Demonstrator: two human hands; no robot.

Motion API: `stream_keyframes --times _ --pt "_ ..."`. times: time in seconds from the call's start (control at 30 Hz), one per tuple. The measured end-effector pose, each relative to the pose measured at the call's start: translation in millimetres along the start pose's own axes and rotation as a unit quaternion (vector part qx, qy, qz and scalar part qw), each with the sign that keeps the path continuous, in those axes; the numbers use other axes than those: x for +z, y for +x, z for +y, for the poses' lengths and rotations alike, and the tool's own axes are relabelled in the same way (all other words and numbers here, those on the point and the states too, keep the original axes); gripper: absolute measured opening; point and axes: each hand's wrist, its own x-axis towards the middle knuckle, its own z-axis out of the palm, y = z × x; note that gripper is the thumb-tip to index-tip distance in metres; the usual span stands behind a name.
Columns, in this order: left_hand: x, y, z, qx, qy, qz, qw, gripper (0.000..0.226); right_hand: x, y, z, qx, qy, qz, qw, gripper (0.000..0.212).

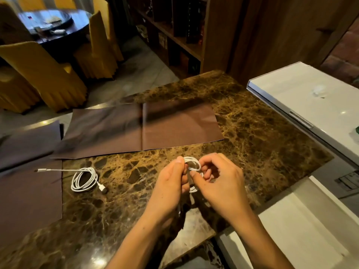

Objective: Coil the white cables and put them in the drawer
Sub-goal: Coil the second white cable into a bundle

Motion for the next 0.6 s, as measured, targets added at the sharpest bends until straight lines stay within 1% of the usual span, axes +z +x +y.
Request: stream_keyframes --times 0.07,0.13,0.23,0.33,0.43,0.47,0.5,0.57,0.6 --pt "6.4 -2.8 0.6 -0.005 -0.015 -0.018 1.000 0.042 -4.6 2.1 4.6 0.061 0.060 -0.030 0.996 0.031" --pt "12.8 -4.6 0.6 -0.005 -0.020 -0.036 0.999 0.038 -10.9 5.0 10.6 0.086 0.133 -0.095 0.983 0.036" --pt "19.5 -2.5 1.9 -0.005 -0.009 -0.048 0.999 0.038 -21.1 4.8 19.7 0.075 0.230 -0.167 0.956 0.035" --pt "23.3 -1.3 4.3 -0.020 -0.021 -0.053 0.998 0.050 -34.5 2.9 29.7 0.095 0.312 -0.212 0.921 0.026" --pt "32.7 -1.8 4.4 -0.062 -0.072 -0.072 0.993 0.043 -49.3 2.0 48.2 0.096 0.373 -0.272 0.882 0.022" --pt "35.3 -1.8 3.1 -0.081 -0.100 -0.080 0.989 0.040 -51.0 1.1 54.5 0.107 0.397 -0.282 0.867 0.024" --pt "38.3 -1.4 0.4 -0.100 -0.131 -0.091 0.982 0.038 -52.4 -1.6 60.9 0.130 0.432 -0.286 0.845 0.027" --pt "45.3 -1.6 -4.7 -0.129 -0.194 -0.115 0.966 0.036 -55.5 -8.7 72.5 0.177 0.525 -0.290 0.780 0.033" --pt "49.2 -2.4 -6.8 -0.143 -0.225 -0.128 0.955 0.036 -56.3 -13.0 77.6 0.186 0.566 -0.292 0.748 0.033"
